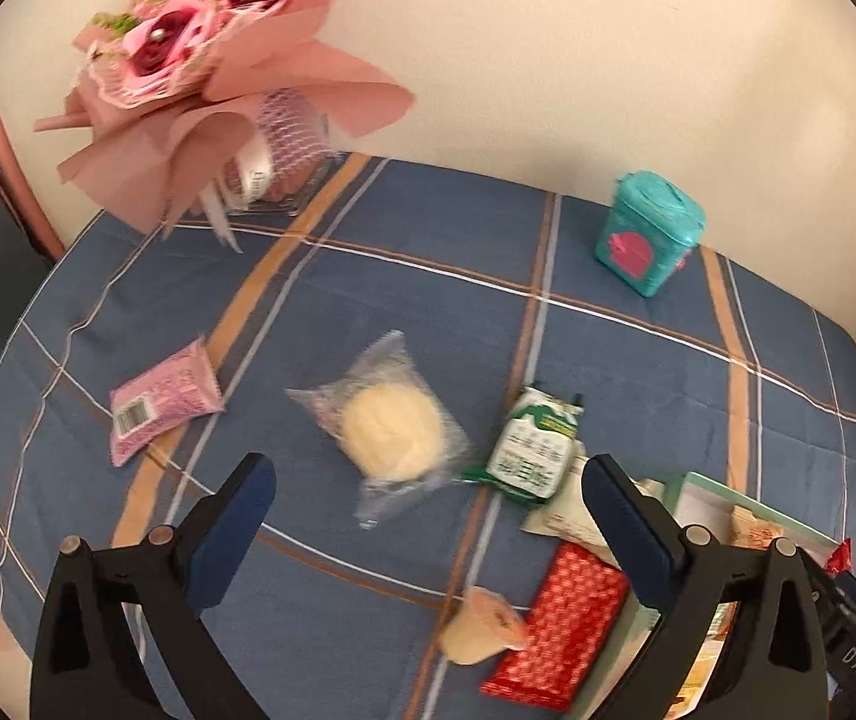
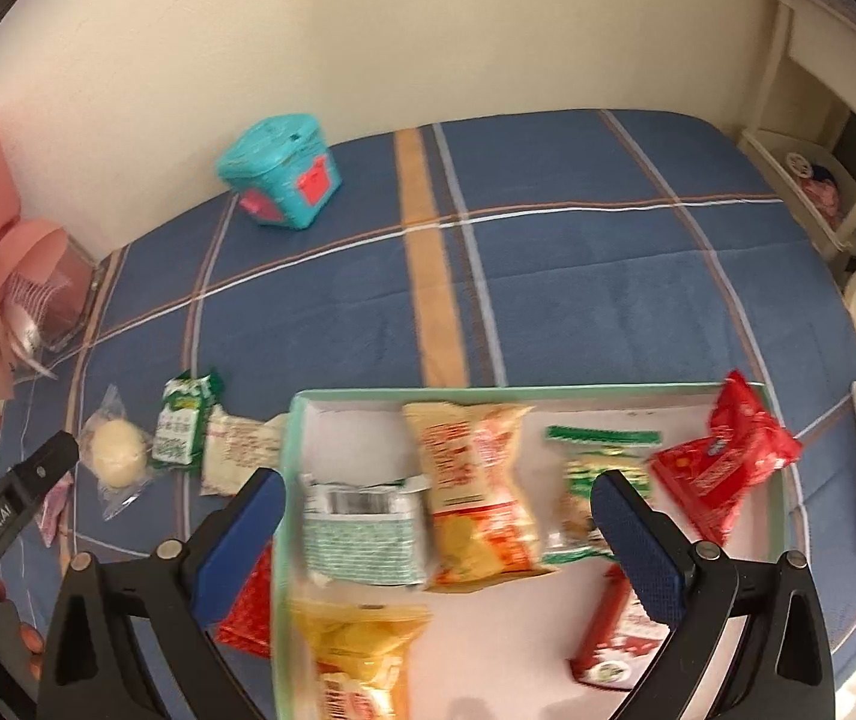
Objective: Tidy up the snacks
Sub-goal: 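Move both open tools back from the tray toward the snack pile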
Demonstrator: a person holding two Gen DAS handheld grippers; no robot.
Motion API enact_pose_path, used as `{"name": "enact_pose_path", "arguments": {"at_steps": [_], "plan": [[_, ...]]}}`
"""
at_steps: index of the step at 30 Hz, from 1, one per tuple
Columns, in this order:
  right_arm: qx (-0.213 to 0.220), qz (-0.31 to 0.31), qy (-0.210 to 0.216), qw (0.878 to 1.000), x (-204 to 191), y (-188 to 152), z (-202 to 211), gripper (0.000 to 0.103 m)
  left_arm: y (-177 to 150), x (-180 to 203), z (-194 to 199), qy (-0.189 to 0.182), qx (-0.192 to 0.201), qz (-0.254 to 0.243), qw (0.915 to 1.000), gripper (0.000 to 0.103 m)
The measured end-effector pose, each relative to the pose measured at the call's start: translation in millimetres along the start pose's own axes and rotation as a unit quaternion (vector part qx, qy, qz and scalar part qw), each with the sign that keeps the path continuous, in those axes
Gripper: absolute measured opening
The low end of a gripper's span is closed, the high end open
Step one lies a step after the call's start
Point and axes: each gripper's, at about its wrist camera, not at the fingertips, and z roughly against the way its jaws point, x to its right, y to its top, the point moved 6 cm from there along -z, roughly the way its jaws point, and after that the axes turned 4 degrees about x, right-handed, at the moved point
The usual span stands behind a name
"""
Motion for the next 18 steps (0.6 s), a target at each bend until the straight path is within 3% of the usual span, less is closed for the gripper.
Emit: {"name": "enact_pose_path", "arguments": {"at_steps": [12, 18], "plan": [[-0.009, 0.061, 0.042, 0.997, -92, -12, -6, 0.103, 9, -91, -10, 0.031, -0.004, 0.050, 0.9983, 0.102], [-0.012, 0.093, 0.069, 0.993, -138, -20, -12, 0.103, 11, -130, -20, 0.025, -0.003, 0.076, 0.9968, 0.102]]}}
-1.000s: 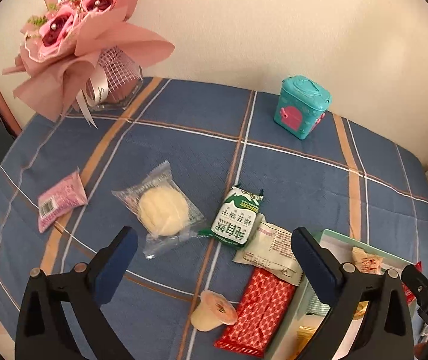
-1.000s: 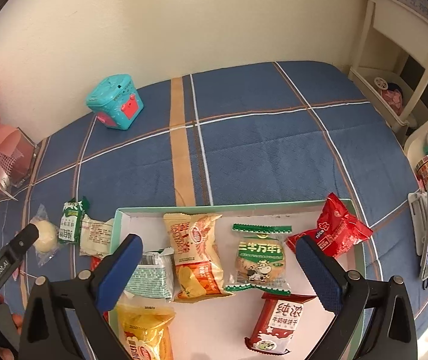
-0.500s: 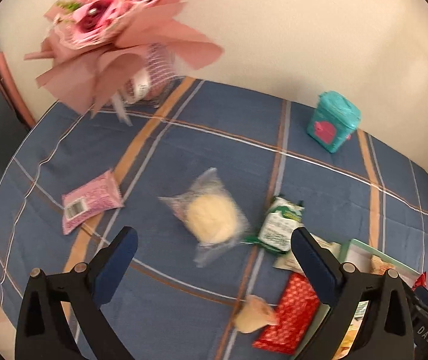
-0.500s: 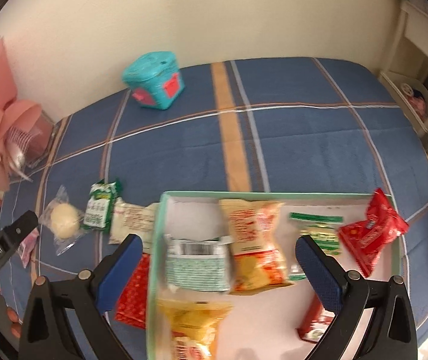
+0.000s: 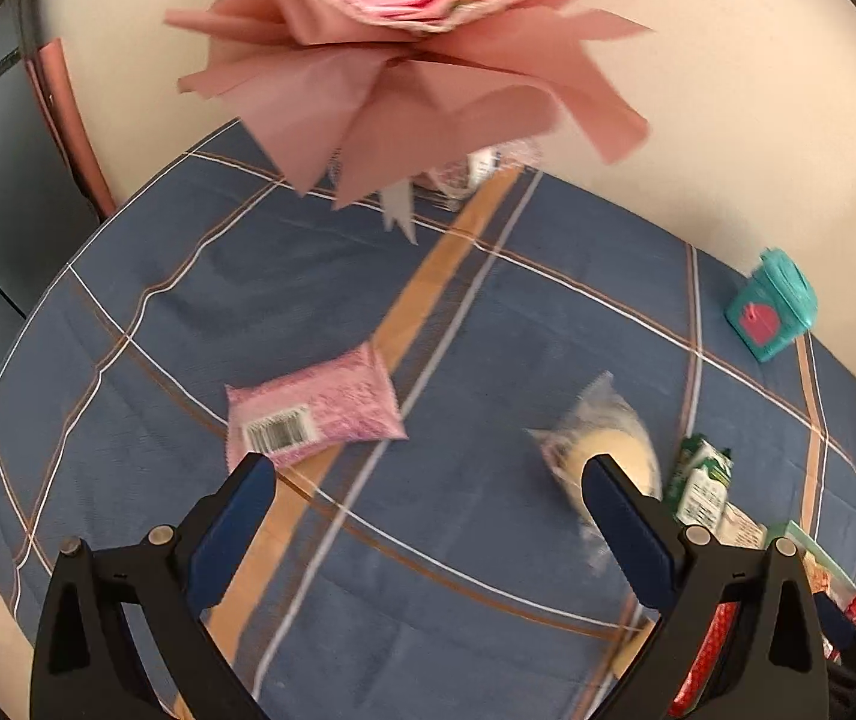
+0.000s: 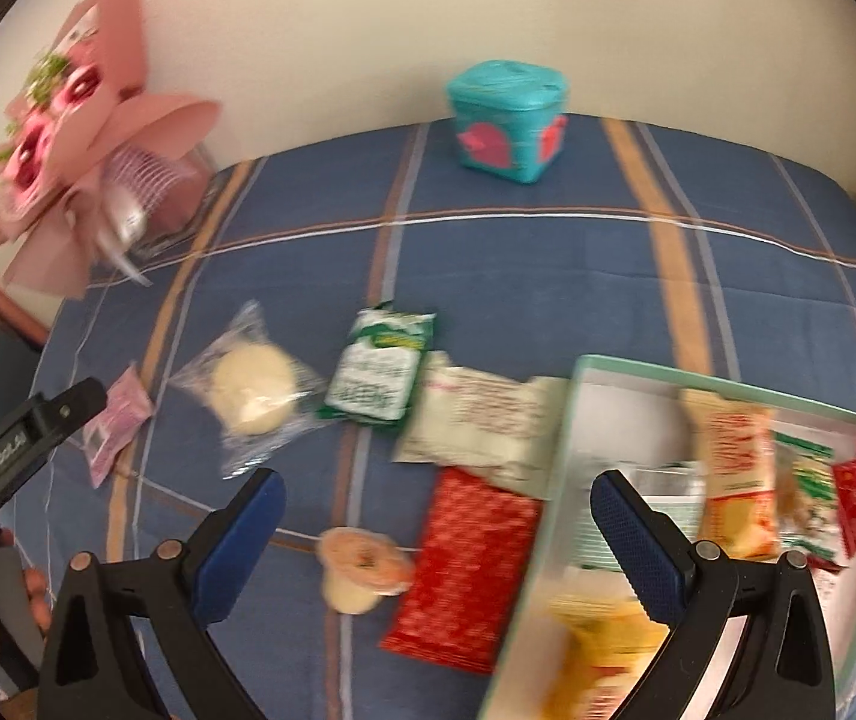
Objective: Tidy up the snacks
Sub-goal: 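Move both open tools back from the tray toward the snack pile, then grasp the pink barcode packet with the left tool while the right tool grasps the clear-wrapped bun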
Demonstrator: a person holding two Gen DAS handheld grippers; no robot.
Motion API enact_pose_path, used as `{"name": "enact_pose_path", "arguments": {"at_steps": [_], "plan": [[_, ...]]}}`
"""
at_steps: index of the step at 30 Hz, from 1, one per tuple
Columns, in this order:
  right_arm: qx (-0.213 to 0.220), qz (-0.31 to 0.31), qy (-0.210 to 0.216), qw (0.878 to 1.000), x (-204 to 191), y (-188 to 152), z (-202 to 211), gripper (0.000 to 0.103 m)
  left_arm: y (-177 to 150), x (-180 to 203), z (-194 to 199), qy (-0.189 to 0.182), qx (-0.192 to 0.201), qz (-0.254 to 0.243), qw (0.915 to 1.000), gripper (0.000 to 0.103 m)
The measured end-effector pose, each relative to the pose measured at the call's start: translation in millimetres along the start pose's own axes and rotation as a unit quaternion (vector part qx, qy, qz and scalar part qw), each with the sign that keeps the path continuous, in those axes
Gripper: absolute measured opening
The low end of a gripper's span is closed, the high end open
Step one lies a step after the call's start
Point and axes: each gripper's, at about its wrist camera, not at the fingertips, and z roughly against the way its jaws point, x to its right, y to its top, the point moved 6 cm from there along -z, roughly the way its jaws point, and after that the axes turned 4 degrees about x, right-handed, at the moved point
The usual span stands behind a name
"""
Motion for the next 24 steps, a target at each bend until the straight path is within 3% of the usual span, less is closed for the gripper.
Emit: {"name": "enact_pose_path", "arguments": {"at_steps": [6, 13, 16, 24], "plan": [[0.015, 0.020, 0.010, 1.000, -27, 5, -5, 0.103, 11, -28, -9, -0.023, 0.023, 0.029, 0.9991, 0.102], [0.003, 0.062, 0.025, 0.998, -62, 21, -27, 0.103, 9, -50, -43, -0.049, -0.024, 0.067, 0.9963, 0.102], [-0.004, 0.091, 0.026, 0.996, -79, 24, -39, 0.103, 10, -52, -57, -0.026, -0.031, 0.041, 0.9983, 0.102], [-0.031, 0.149, 0.004, 0.988, -106, 27, -79, 0.102, 15, -62, -85, -0.007, -0.049, 0.042, 0.9979, 0.102]]}}
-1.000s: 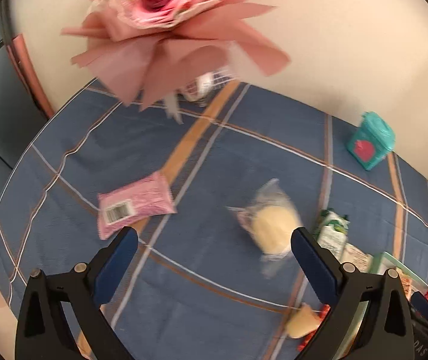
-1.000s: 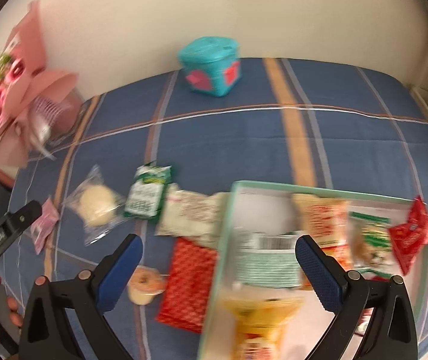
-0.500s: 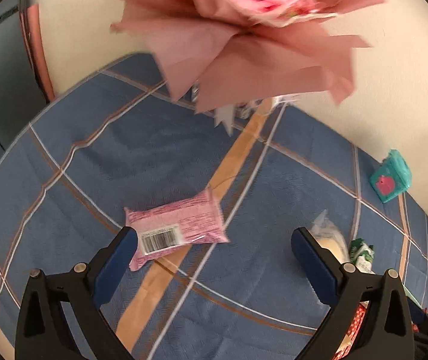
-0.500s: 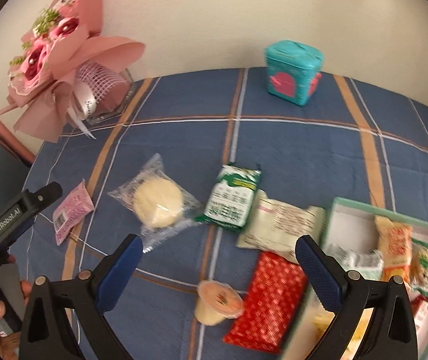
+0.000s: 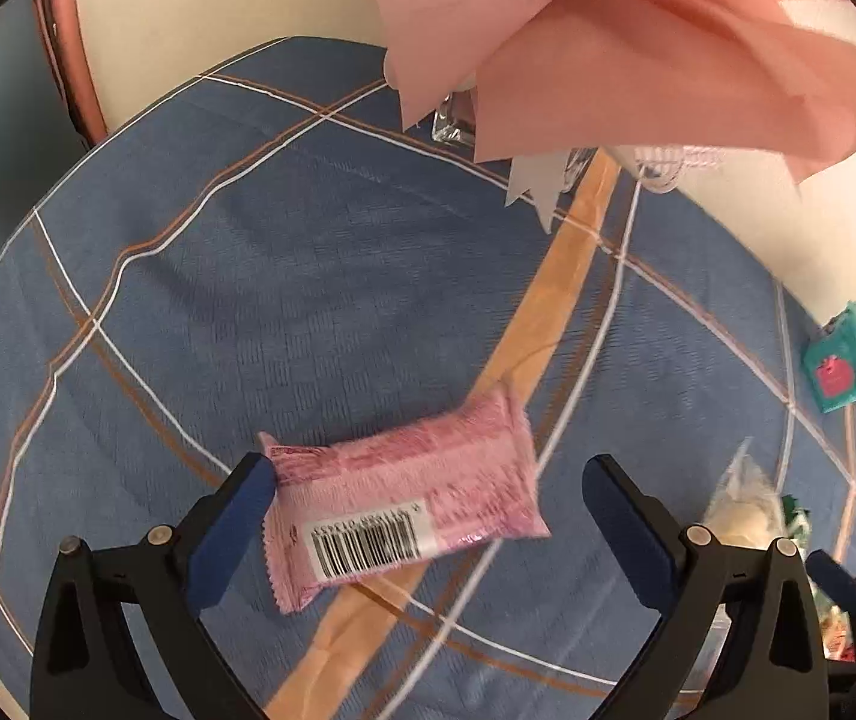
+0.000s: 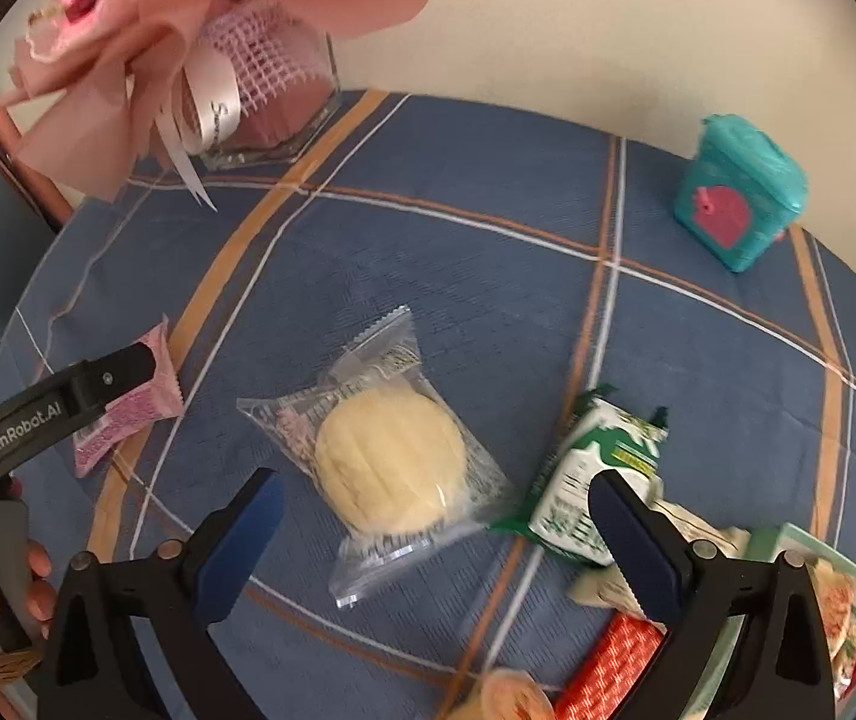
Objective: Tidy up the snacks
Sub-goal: 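Grasp the pink barcode packet with the left tool while the right tool grasps the clear-wrapped bun, then lift both held snacks and carry them over the white tray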
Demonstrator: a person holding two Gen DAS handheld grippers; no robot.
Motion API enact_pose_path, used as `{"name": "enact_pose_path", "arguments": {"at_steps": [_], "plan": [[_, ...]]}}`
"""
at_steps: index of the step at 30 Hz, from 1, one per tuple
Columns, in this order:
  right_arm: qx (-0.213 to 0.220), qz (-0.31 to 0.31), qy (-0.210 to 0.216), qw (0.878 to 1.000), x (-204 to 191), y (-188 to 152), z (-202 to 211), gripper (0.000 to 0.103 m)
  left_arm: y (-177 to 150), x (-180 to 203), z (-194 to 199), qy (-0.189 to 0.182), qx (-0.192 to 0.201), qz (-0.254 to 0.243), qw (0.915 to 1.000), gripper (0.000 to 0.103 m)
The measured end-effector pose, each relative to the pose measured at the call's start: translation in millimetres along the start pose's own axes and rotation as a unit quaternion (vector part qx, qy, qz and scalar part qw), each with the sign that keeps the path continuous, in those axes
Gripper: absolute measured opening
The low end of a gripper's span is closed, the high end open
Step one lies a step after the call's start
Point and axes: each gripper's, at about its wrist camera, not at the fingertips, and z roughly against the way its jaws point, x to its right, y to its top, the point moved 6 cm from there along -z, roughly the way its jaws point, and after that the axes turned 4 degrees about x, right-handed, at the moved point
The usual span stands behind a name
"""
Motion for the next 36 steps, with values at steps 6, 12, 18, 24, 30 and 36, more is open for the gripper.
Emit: {"name": "enact_pose_path", "arguments": {"at_steps": [6, 12, 18, 24, 30, 36], "plan": [[-0.008, 0.022, 0.000, 1.000, -12, 2, -17, 0.093, 1, -3, -17, 0.011, -0.013, 0.002, 0.9999, 0.102], [-0.012, 0.022, 0.011, 1.000, -20, 1, -24, 0.079, -6, -5, -29, 0.019, -0.030, 0.013, 0.9993, 0.101], [-0.012, 0.010, 0.012, 1.000, -16, 0, -23, 0.065, -14, -8, -23, 0.017, -0.027, 0.030, 0.9990, 0.088], [-0.007, -0.003, 0.022, 1.000, -12, -3, -13, 0.059, -23, -8, -12, 0.014, -0.026, 0.041, 0.9987, 0.081], [0.006, -0.032, 0.038, 0.999, -4, -12, 18, 0.055, -40, 6, 14, 0.007, -0.021, 0.045, 0.9987, 0.081], [0.022, -0.062, 0.067, 0.996, 5, -30, 59, 0.054, -59, 32, 47, -0.015, -0.019, 0.044, 0.9988, 0.081]]}}
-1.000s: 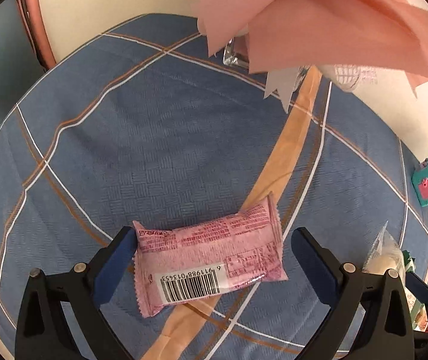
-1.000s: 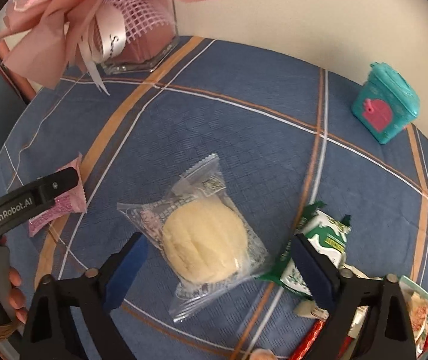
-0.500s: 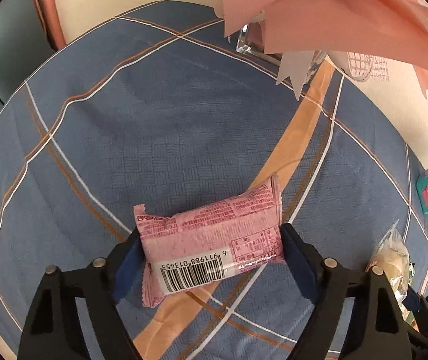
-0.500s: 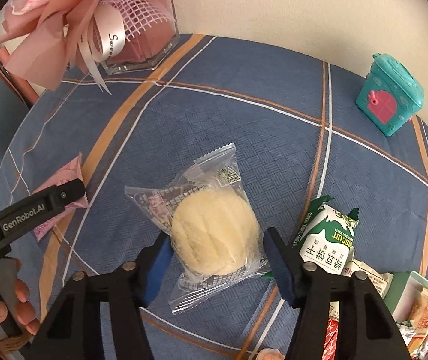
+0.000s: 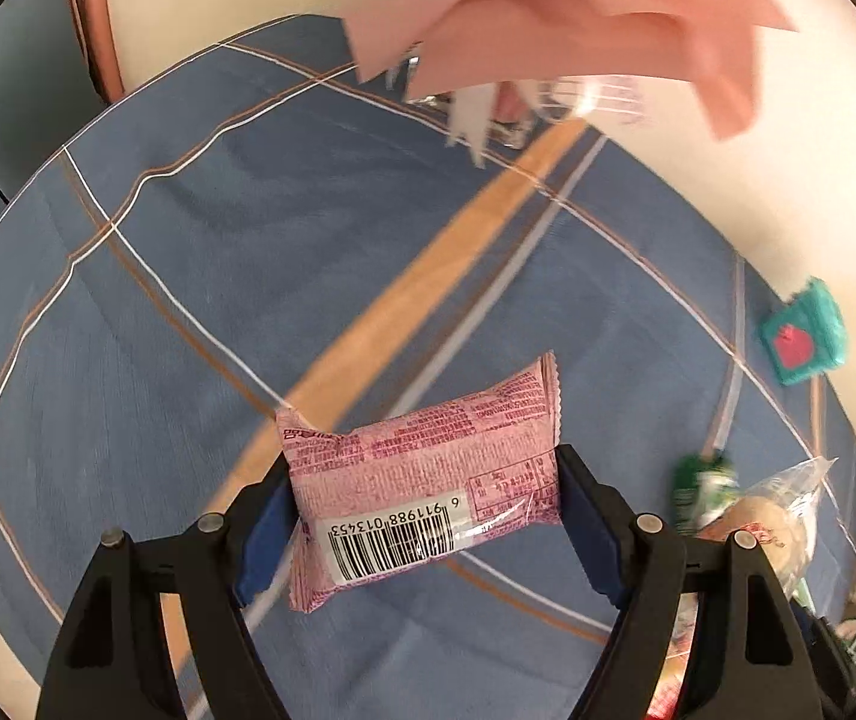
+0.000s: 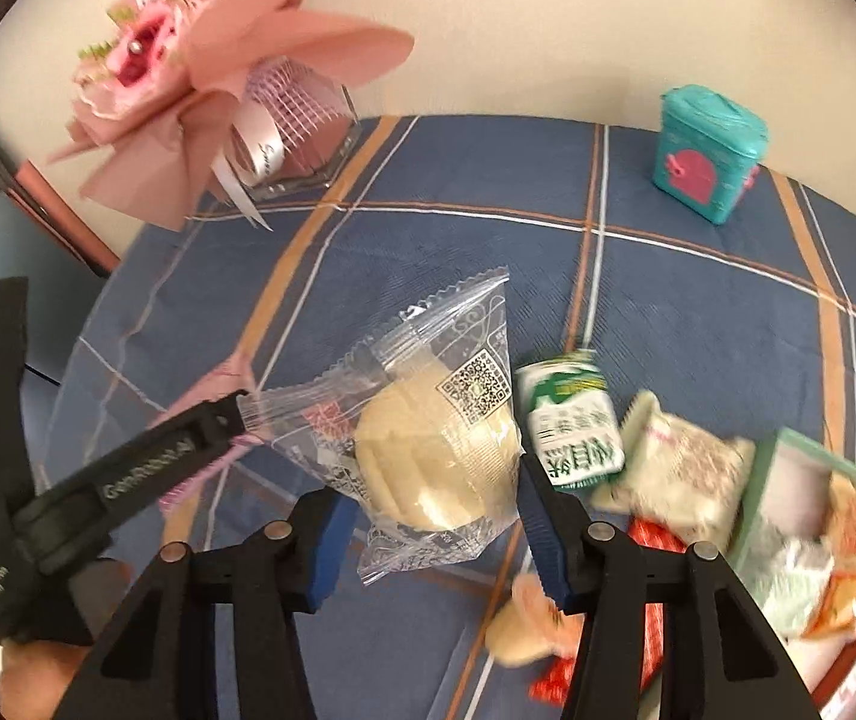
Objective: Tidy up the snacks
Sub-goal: 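Lift both held snacks and carry them over the white tray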
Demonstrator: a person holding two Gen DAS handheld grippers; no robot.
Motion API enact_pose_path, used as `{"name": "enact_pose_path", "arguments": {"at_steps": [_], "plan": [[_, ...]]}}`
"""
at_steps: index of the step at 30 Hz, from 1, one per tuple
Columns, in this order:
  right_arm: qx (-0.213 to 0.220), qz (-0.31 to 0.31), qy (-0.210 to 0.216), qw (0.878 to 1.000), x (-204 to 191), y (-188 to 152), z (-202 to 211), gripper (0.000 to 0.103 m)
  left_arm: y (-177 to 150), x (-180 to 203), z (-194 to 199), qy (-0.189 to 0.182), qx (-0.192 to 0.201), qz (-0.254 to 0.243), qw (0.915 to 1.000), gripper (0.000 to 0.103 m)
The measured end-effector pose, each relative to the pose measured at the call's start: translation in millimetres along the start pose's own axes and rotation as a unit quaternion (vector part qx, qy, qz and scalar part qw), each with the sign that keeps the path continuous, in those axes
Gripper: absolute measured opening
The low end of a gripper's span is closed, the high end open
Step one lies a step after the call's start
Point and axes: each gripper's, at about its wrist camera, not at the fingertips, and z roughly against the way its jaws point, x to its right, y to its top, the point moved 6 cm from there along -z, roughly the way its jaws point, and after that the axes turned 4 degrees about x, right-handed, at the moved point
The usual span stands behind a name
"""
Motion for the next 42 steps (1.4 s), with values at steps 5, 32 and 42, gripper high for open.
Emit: {"name": "enact_pose_path", "arguments": {"at_steps": [5, 32, 42], "plan": [[0.014, -0.018, 0.002, 1.000, 8, -14, 35, 0.054, -14, 25, 38, -0.015, 0.016, -0.005, 0.9997, 0.081], [0.024, -0.120, -0.053, 0.991, 117, -115, 132, 0.054, -103, 94, 95, -0.051, 0.022, -0.067, 0.9962, 0.081], [0.013, -0.144, -0.085, 0.986, 153, -128, 138, 0.054, -124, 126, 97, -0.054, 0.020, -0.102, 0.9931, 0.081]]}}
